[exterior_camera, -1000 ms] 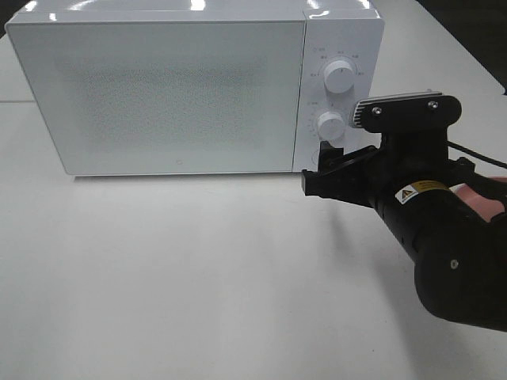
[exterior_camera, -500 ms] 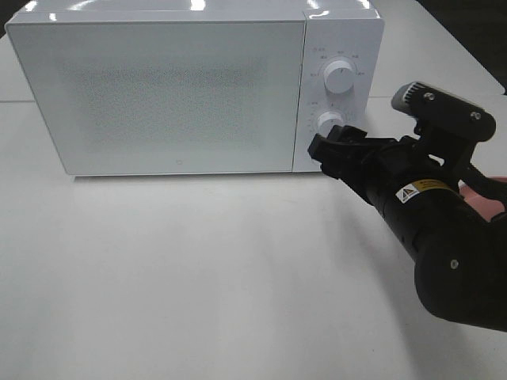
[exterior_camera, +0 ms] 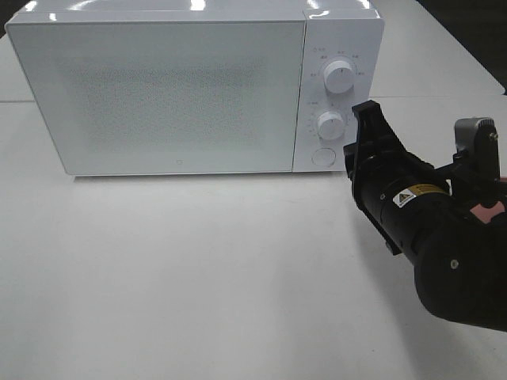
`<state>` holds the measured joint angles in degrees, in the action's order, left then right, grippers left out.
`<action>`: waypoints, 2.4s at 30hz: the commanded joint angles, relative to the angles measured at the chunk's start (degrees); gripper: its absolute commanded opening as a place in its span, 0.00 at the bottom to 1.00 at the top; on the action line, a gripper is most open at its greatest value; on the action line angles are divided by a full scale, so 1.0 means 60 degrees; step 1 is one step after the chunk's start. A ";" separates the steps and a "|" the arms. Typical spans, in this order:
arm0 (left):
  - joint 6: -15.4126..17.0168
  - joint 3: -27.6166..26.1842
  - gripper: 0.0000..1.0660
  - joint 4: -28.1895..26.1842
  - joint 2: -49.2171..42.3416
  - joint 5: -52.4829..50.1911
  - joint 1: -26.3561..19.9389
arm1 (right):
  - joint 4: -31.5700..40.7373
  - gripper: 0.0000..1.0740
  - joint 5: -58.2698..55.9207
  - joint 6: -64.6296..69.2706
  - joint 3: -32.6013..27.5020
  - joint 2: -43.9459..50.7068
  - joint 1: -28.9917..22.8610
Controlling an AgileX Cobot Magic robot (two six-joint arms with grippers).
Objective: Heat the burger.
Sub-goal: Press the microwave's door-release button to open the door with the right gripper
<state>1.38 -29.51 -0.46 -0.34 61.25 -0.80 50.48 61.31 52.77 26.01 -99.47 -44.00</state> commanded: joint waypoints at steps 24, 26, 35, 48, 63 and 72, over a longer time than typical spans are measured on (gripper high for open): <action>0.0010 0.0000 0.96 -0.0038 -0.0210 -0.0010 0.0029 | -0.0134 0.00 -0.0964 0.2454 0.0344 -0.0974 0.0010; 0.0010 0.0000 0.96 -0.0038 -0.0210 -0.0010 0.0029 | -0.0277 0.00 -0.0964 0.2454 0.0506 -0.1127 0.0172; 0.0010 0.0000 0.96 -0.0019 -0.0210 -0.0010 0.0029 | -0.1136 0.00 -0.0974 0.2645 0.1251 -0.1786 0.1060; 0.0010 0.0000 0.96 -0.0019 -0.0210 -0.0010 0.0029 | -0.2359 0.00 -0.1222 0.3648 0.2168 -0.2827 0.2005; 0.0010 0.0000 0.96 -0.0019 -0.0210 -0.0010 0.0029 | -0.3094 0.00 -0.1633 0.3858 0.3189 -0.3419 0.2779; 0.0010 0.0000 0.96 -0.0019 -0.0210 -0.0010 0.0029 | -0.3180 0.00 -0.1423 0.4259 0.3314 -0.3896 0.2779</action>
<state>1.38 -29.51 -0.46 -0.34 61.25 -0.80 32.09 51.68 77.92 45.38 -122.73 -27.62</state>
